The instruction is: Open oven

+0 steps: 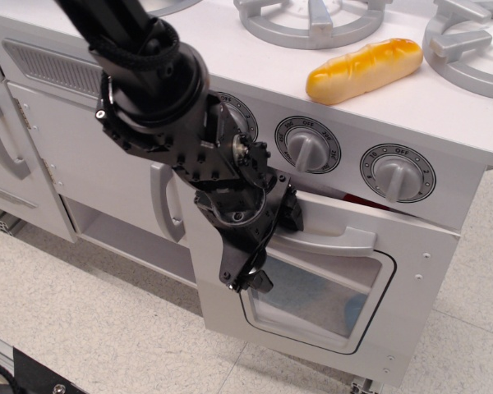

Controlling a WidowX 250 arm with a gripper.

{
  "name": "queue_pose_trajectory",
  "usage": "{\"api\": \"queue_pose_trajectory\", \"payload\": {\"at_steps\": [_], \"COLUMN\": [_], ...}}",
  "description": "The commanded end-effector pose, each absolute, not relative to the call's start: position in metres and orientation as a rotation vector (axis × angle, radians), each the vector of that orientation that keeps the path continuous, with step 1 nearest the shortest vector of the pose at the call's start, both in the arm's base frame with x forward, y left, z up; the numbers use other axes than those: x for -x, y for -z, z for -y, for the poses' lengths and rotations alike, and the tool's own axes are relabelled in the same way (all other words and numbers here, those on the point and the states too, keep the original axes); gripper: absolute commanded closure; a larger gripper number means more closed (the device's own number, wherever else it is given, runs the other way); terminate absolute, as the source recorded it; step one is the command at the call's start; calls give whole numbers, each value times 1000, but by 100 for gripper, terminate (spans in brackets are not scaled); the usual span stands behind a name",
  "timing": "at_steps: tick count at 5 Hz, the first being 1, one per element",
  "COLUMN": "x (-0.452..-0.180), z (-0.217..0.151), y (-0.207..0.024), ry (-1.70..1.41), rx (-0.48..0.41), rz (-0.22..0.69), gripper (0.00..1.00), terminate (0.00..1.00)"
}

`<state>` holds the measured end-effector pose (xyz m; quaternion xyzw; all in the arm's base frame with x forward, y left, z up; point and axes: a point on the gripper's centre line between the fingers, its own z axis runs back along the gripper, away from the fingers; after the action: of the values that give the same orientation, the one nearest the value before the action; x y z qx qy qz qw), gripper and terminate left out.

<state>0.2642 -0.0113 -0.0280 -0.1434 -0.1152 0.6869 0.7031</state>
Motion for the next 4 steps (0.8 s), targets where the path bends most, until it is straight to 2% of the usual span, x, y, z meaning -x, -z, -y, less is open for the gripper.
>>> {"api": "queue_pose_trajectory", "payload": {"at_steps": [1,3,4], "x": [-248,-240,-251], "z": [8,0,-11], "y": [-7,-50,-58], "ry": [-1457,-1496,-1476], "rx": [285,233,70], "rz": [310,306,334], "gripper": [0,0,0], "terminate": [0,0,0]}}
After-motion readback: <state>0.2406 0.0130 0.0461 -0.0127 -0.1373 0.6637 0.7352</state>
